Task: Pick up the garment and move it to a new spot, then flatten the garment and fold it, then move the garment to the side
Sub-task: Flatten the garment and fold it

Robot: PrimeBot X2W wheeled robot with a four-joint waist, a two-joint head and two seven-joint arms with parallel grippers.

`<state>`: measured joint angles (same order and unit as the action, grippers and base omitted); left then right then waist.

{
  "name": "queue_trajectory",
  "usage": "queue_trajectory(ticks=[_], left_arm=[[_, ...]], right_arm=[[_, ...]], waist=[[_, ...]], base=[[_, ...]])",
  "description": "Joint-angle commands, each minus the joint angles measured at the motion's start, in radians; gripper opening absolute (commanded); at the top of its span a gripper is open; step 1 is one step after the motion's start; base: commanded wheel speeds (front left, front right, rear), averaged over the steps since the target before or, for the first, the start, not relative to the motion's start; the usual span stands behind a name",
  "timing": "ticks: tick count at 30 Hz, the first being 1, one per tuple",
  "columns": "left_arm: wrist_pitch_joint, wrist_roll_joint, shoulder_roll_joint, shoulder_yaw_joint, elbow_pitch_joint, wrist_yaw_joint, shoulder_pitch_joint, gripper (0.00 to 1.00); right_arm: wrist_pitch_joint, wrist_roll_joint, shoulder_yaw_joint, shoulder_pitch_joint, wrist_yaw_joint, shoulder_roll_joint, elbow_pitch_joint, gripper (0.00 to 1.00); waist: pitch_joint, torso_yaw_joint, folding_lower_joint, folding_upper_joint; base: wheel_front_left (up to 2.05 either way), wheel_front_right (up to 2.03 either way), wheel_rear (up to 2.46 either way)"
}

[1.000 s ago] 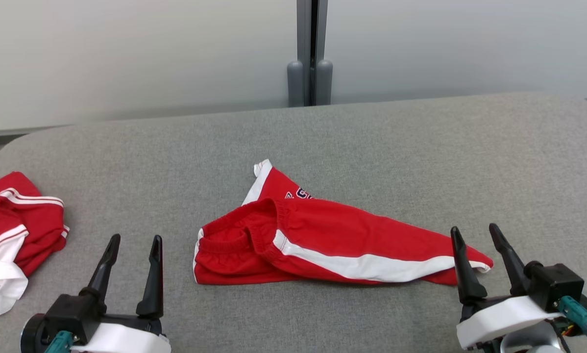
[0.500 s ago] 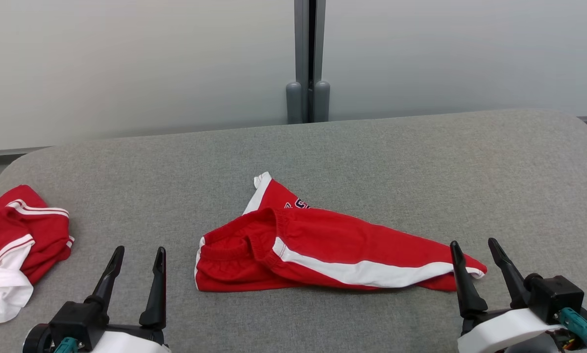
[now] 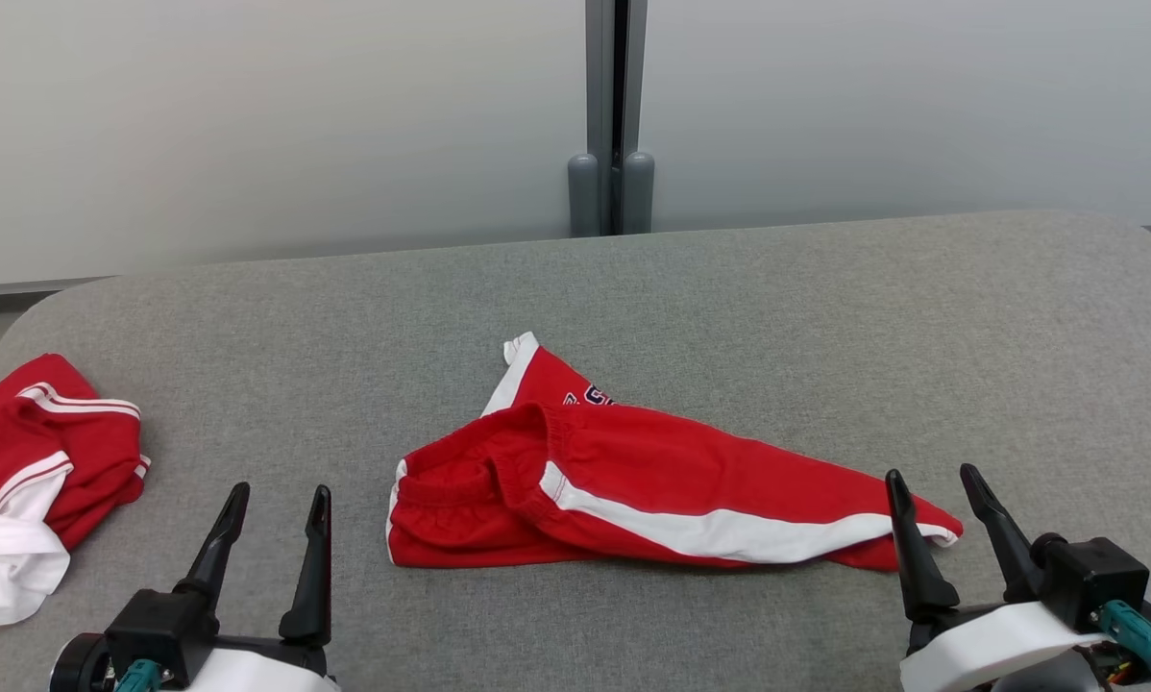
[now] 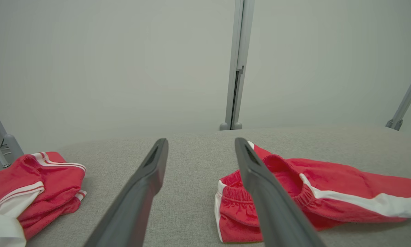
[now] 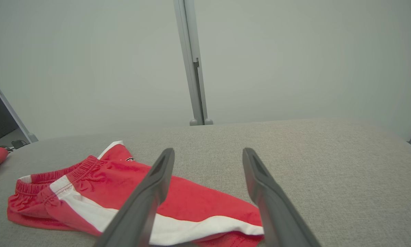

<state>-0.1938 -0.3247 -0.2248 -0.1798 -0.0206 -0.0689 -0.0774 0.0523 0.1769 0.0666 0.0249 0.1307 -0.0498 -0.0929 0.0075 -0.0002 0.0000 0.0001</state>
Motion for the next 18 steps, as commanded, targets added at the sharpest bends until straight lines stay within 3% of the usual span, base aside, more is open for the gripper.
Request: queue_trajectory(ticks=[1,8,18], left_arm=[[0.003,0.008,-0.004,-0.001,0.003,-0.004,0.011,1.00],[0.042,0.014,0.008,-0.049,0.001,0.013,0.072,1.00],[0.204,-0.001,0.059,-0.224,-0.126,0.151,0.277,1.00]], right_arm=[[-0.003,0.003,-0.003,0.000,0.000,-0.002,0.003,1.00],[-0.009,0.005,0.006,-0.026,0.000,-0.002,0.008,1.00],[-0.007,0.004,0.025,-0.071,0.000,-0.002,0.004,1.00]], waist=[[0.001,0.001,0.0000,-0.0001],[0.031,-0.009,0.0000,-0.0001],[0.117,-0.049,0.0000,-0.0001]], base=[[0.00,0.00,0.00],[0.00,0.00,0.00],[0.00,0.00,0.00]])
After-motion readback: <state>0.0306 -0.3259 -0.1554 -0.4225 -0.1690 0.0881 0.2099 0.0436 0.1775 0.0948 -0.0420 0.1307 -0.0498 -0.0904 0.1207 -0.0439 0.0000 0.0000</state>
